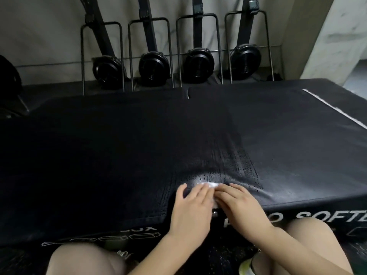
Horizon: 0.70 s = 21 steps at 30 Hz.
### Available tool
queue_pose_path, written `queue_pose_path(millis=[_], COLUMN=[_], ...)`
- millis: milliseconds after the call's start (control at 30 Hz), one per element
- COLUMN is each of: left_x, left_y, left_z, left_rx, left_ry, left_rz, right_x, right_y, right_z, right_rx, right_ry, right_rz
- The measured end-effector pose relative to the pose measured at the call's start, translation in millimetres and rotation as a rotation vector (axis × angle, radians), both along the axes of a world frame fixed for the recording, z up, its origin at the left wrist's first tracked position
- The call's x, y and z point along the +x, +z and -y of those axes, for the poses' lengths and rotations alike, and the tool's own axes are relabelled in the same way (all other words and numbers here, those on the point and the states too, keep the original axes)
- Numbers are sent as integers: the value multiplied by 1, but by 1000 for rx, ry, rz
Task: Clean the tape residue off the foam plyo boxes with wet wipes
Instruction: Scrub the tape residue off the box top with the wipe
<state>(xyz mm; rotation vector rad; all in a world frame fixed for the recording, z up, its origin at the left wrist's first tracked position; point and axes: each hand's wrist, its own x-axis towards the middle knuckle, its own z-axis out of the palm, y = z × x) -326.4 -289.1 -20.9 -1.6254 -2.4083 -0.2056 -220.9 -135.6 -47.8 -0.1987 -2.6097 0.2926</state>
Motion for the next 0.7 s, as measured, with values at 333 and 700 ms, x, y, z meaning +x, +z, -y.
queue_pose_path(millis=[333, 700], left_x=[-57, -11], left_y=[42, 19], left_z=[-62, -14], left_rx=[-233, -78], left_ry=[11, -58], left_rz=[245, 151], right_x=[-69, -3], right_y=[17, -4], right_z=[-48, -18], right_rx=[-178, -59], right_ry=[-216, -67], right_rz=[161, 45])
